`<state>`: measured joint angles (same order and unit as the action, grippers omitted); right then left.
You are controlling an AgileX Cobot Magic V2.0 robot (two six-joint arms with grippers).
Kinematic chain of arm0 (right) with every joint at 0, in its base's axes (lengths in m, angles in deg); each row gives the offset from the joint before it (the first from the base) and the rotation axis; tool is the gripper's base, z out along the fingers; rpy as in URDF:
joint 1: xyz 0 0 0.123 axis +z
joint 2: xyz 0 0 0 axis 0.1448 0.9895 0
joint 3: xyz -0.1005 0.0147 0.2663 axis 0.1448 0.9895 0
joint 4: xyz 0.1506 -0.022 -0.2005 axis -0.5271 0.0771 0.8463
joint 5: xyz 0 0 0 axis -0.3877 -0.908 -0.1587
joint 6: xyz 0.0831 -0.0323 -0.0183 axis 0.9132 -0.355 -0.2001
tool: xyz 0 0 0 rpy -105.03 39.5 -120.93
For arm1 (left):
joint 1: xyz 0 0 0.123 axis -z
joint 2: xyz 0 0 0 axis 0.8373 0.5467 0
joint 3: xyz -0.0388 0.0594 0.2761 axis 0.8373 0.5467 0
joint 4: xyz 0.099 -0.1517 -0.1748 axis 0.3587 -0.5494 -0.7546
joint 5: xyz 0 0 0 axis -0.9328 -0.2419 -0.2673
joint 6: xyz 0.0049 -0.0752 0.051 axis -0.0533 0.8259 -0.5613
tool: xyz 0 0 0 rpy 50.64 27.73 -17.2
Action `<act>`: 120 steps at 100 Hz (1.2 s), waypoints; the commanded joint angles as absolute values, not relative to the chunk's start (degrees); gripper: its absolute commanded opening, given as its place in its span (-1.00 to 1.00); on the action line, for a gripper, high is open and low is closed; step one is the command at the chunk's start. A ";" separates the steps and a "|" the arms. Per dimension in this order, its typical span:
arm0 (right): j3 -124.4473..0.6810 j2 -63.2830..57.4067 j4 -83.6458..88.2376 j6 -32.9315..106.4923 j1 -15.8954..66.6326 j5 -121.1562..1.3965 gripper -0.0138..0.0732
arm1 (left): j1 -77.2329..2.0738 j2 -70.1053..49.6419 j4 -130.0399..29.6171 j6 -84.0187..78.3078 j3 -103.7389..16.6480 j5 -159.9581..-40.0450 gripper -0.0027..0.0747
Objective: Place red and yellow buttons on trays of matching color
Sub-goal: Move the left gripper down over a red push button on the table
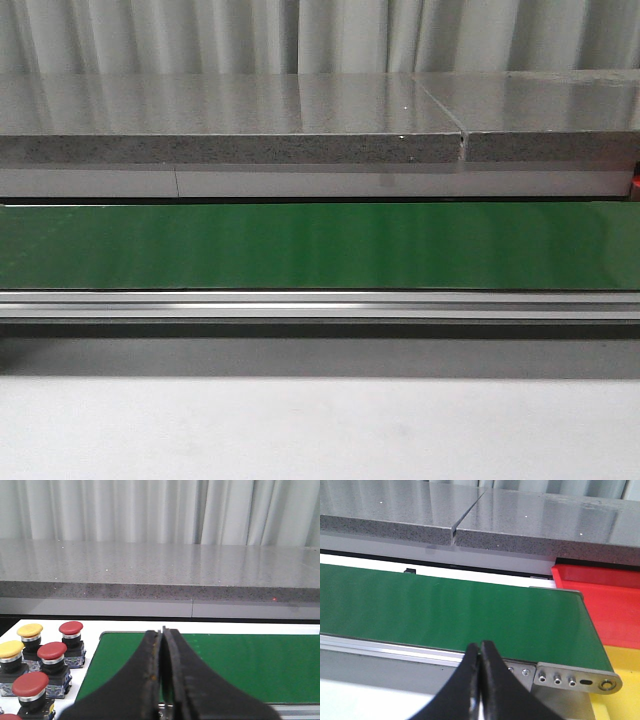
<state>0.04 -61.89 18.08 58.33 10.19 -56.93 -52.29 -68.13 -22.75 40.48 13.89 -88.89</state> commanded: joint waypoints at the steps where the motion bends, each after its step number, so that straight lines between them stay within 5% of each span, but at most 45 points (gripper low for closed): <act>1: -0.53 -62.74 18.64 58.24 10.26 -52.20 -0.84 | -52.12 -70.26 -22.92 40.86 15.65 -84.59 -0.98; 64: -0.53 -62.74 18.64 58.24 10.26 -52.20 -0.84 | -52.12 -69.14 -24.04 40.86 9.64 -84.79 -0.98; 120: -0.53 -62.74 18.64 58.24 10.26 -52.20 -0.84 | -52.12 -40.05 -23.02 40.86 -29.15 -125.02 -0.98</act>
<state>0.04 -61.89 18.08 58.33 10.19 -56.84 -52.29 -44.14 -23.06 40.48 -24.10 -124.90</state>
